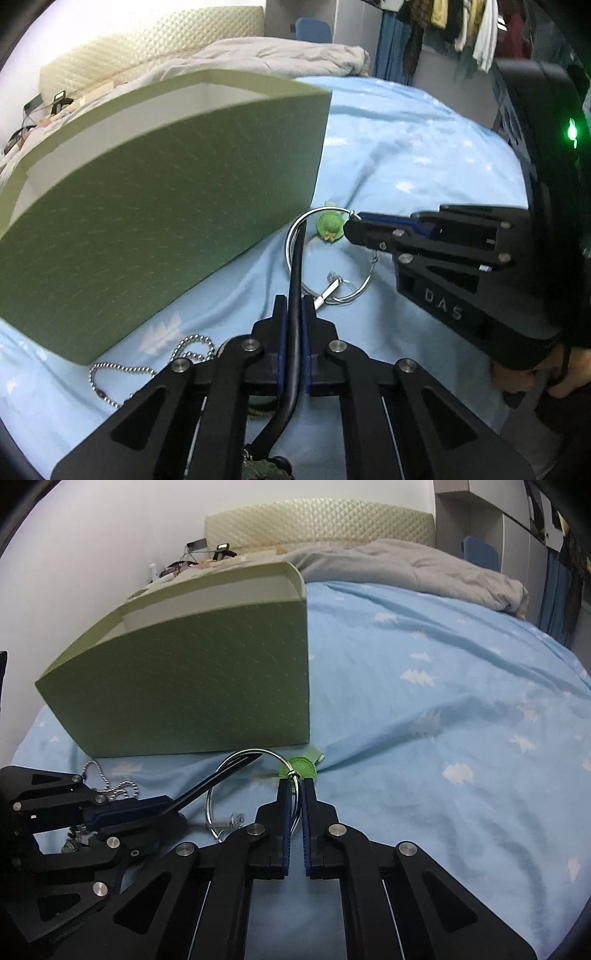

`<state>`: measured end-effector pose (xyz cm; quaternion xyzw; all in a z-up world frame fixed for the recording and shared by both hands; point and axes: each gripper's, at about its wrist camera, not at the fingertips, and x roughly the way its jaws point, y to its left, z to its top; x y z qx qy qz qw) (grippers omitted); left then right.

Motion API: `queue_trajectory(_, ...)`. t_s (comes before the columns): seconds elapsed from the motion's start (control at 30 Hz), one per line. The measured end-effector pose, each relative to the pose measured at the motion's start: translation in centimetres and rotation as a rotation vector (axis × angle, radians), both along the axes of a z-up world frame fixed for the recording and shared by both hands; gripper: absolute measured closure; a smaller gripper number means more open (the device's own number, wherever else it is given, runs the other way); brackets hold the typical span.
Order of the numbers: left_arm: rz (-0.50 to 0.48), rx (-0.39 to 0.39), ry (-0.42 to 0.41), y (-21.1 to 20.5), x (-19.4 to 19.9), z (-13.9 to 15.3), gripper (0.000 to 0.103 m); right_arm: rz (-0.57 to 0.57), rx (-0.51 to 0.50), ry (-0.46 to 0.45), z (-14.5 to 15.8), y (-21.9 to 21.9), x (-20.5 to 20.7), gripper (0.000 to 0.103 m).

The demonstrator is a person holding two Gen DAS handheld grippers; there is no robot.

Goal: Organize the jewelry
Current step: 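Grasp the black hairpin with left tool while right tool grasps silver ring with green charm, then lift and carry the black hairpin and silver ring into the green box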

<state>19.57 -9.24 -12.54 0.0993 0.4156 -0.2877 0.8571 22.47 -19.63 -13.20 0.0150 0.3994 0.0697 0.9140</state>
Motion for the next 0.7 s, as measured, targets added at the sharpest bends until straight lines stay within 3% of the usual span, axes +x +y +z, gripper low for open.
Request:
queue_trajectory(0.5,0.048,-0.124,-0.012,2.0,-4.4,4.3,0.096,-0.059,-0.028,-0.041,3.4,-0.3,-2.8,0.102)
queue_trajectory(0.7,0.115,-0.172,-0.043,3.4,-5.1,6.3,0.096,-0.063,-0.052,-0.066,5.4,-0.2,-3.9,0.102)
